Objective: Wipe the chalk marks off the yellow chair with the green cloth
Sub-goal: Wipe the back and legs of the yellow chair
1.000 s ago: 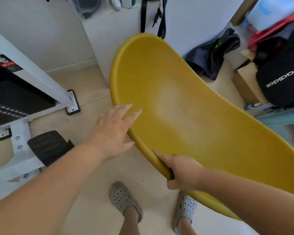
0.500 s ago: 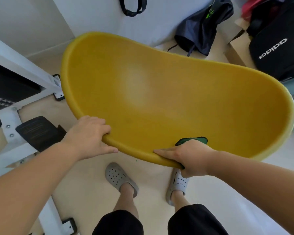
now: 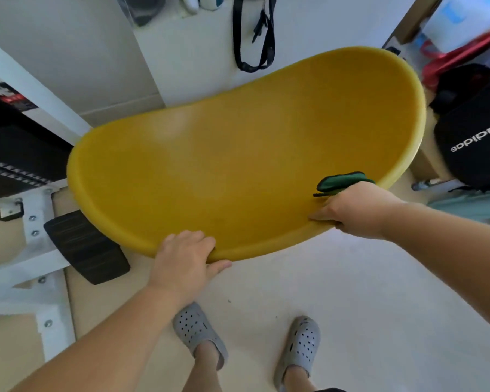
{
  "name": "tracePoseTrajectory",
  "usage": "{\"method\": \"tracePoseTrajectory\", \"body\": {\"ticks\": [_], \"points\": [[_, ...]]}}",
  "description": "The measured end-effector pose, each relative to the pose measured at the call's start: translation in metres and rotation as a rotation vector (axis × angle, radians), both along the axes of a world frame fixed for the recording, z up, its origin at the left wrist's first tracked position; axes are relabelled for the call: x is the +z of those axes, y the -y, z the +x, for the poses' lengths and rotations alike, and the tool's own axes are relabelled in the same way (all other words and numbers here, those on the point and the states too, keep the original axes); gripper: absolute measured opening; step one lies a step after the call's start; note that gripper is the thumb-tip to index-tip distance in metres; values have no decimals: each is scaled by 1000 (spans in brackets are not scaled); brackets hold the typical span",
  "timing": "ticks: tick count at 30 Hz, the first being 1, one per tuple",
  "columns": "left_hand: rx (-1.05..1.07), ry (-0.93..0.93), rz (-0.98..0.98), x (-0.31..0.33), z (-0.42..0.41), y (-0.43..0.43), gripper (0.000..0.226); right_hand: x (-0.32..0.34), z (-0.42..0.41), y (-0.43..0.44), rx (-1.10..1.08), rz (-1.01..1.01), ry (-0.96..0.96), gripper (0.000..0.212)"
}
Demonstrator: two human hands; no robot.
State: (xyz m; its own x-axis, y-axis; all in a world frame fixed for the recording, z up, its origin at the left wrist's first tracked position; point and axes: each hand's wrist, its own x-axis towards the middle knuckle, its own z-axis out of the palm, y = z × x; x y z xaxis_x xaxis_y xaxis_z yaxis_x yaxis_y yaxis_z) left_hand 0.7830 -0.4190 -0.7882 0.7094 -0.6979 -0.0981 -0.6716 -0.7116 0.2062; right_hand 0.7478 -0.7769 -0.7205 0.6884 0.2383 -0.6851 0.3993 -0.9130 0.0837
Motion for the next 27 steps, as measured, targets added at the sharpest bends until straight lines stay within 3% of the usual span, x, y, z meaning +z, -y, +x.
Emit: {"method": "tracePoseTrajectory", "body": {"ticks": [2, 4, 12, 18, 22, 25, 27], "points": [[20, -13, -29, -3, 2, 20, 55, 9, 14, 17, 17, -84, -14, 25], [5, -14, -50, -8, 5, 33, 55, 15, 24, 28, 15, -135, -26, 20], [-81, 83, -165, -17, 16, 49, 55, -7, 12, 75, -96, -2, 171, 44], [-13, 48, -158, -15, 15, 51, 59, -25, -50, 35, -406, 389, 839, 48], [23, 42, -215, -14, 13, 53, 54, -38, -93, -47, -568, 584, 857, 39], [68, 6, -404, -7, 9, 45, 51, -54, -112, -108, -746, 694, 797, 37], [83, 78, -544, -4, -6, 20, 39, -71, -120, -147, -872, 781, 714, 33]]}}
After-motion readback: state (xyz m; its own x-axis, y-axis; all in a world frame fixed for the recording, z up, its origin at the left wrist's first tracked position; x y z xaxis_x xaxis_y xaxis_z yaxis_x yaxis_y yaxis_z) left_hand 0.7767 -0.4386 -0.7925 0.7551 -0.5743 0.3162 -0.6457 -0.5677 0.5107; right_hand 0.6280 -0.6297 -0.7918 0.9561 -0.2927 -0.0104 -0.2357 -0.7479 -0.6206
